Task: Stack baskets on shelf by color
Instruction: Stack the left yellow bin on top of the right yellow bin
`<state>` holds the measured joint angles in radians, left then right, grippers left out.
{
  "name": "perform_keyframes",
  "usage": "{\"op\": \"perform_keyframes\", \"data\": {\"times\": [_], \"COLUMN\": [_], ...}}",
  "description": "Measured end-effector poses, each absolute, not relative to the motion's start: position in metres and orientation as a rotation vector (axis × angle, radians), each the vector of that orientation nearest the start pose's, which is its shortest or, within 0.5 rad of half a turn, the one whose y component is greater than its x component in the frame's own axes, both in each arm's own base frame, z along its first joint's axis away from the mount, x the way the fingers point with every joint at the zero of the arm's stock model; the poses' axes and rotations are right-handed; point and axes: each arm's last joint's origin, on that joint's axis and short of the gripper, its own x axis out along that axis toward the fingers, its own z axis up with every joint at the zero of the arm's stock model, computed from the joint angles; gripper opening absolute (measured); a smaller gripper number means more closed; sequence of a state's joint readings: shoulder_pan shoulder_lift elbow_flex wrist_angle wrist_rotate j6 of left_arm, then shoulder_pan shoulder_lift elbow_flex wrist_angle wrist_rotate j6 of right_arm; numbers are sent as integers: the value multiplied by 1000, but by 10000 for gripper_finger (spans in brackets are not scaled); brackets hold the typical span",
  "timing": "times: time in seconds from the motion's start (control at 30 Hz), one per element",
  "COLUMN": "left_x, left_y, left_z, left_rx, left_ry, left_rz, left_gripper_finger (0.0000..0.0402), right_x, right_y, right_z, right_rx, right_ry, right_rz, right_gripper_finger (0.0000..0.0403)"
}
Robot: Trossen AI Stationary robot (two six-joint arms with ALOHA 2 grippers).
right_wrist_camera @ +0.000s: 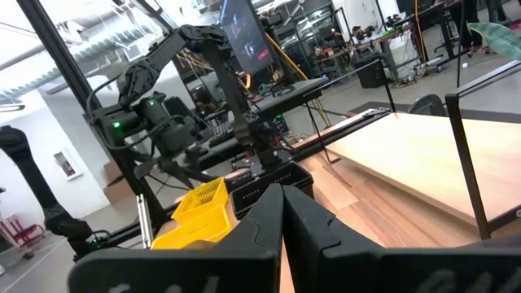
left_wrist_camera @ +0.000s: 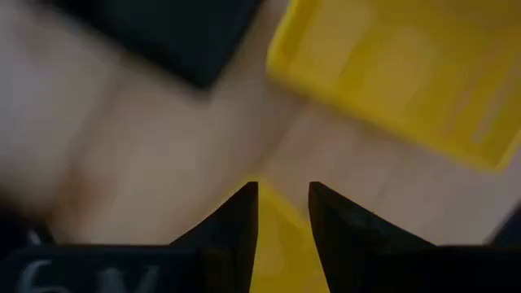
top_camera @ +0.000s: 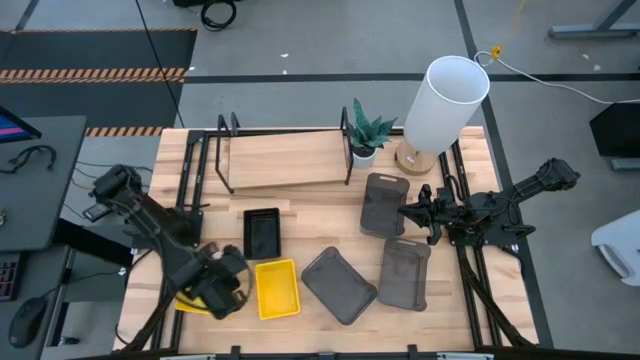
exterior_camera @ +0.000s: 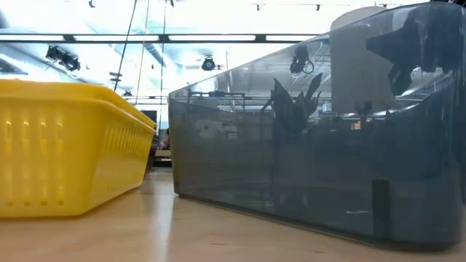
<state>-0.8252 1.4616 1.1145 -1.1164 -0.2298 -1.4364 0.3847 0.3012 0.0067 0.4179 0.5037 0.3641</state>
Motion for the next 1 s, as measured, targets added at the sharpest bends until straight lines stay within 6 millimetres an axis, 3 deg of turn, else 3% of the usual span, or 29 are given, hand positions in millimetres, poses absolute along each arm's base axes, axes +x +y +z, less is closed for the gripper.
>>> {"op": "perform_keyframes", "data": {"times": [0.23, 0.6, 0.8, 1.0], "left_x": [162, 160, 164, 167], "left_y": [-200, -194, -190, -183], "left_z": [234, 199, 179, 172], "left_rx": [-744, -833, -898, -859], "left_ry": [1244, 1291, 1279, 1283], "left_rz": [540, 618, 563, 555], "left_gripper_finger": [126, 206, 193, 142], "right_x": [109, 109, 109, 109], "right_y": [29, 29, 29, 29], "right_z": [180, 180, 180, 180], "right_rx": [417, 417, 417, 417], "right_ry": [-133, -133, -132, -132], "right_rz": [-97, -97, -97, -97], "right_gripper_finger": [15, 15, 15, 15]}}
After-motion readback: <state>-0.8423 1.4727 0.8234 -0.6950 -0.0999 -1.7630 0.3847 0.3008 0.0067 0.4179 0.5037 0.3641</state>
